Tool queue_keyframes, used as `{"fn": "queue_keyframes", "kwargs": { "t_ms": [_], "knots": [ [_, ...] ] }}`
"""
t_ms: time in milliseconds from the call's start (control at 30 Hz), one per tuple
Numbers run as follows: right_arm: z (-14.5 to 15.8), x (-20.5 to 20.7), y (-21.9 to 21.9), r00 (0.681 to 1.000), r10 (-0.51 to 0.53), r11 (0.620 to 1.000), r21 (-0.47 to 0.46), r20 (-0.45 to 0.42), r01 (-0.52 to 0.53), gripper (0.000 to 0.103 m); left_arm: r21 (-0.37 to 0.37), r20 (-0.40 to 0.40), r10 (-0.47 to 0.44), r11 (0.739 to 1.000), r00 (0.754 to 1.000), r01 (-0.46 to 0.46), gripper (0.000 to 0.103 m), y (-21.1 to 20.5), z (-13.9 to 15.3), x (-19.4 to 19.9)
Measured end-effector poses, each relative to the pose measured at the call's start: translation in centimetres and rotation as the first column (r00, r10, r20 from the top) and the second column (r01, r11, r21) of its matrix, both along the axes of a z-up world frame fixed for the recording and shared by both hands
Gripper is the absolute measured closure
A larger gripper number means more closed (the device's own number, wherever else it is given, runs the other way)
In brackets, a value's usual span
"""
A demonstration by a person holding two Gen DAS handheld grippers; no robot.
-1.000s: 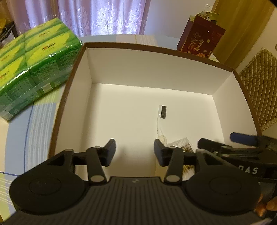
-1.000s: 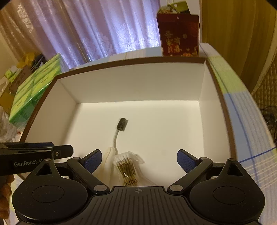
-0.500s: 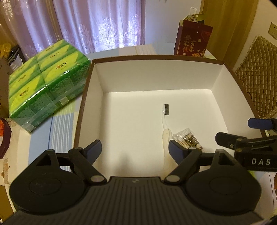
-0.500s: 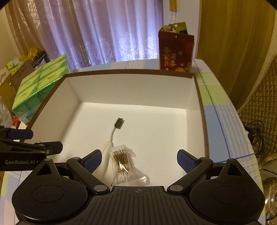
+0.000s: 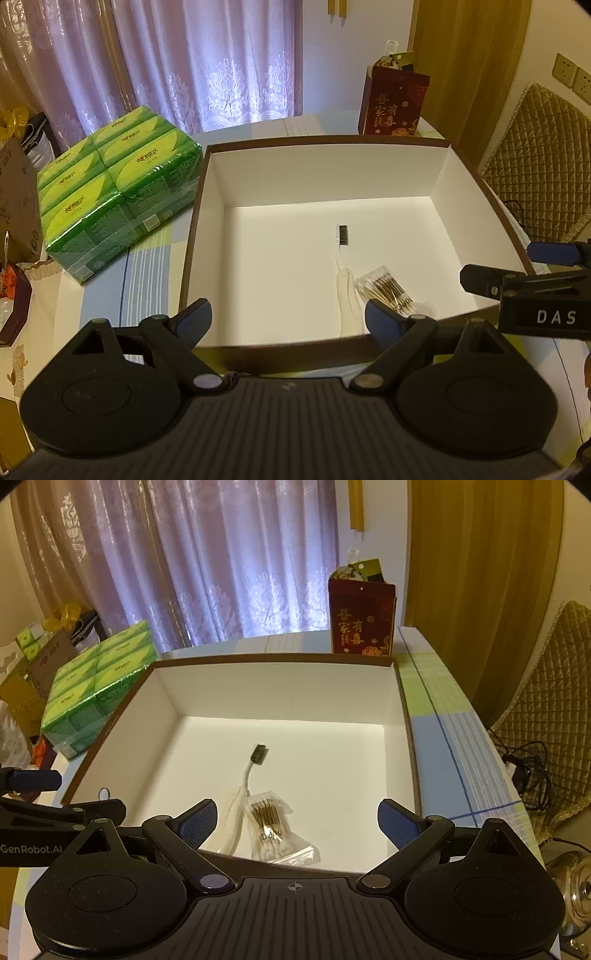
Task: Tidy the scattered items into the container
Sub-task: 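Withdraw both tools from the box back toward the remaining items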
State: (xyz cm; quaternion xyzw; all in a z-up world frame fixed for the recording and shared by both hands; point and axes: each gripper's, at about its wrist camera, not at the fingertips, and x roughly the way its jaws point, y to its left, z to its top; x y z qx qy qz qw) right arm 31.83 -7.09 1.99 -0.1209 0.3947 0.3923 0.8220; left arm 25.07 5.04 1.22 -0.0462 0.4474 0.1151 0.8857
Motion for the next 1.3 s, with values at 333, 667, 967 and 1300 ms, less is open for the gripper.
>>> {"fn": "queue_keyframes", "kwargs": {
  "t_ms": [333, 667, 967, 1300],
  "knots": [
    [1.4, -2.4, -1.6, 1.0, -0.01, 0.999, 0.038, 0.021, 0.009, 0.004, 0.004, 0.024, -0.013, 1.0, 1.0, 0.013, 0.014, -0.8, 1.3, -2.8],
    [1.9, -4.6, -3.5, 1.0, -0.018, 0.998, 0.067, 0.02, 0.017, 0.004, 0.002, 0.038, -0.026, 1.0, 0.999, 0.025, 0.013, -1.3, 1.7, -5.4],
    [1.7, -6.0, -4.3, 1.0, -0.013, 0.997, 0.072, 0.017, 0.012, 0.004, -0.007, 0.034, -0.032, 0.999, 0.999, 0.032, 0.013, -1.7, 1.5, -7.0],
    [0.8, -7.0, -6.3, 0.999, 0.017, 0.994, 0.104, 0.036, -0.02, 0.004, -0.027, 0.022, -0.017, 0.999, 1.0, 0.018, 0.013, -0.9, 0.3, -9.6]
  ]
}}
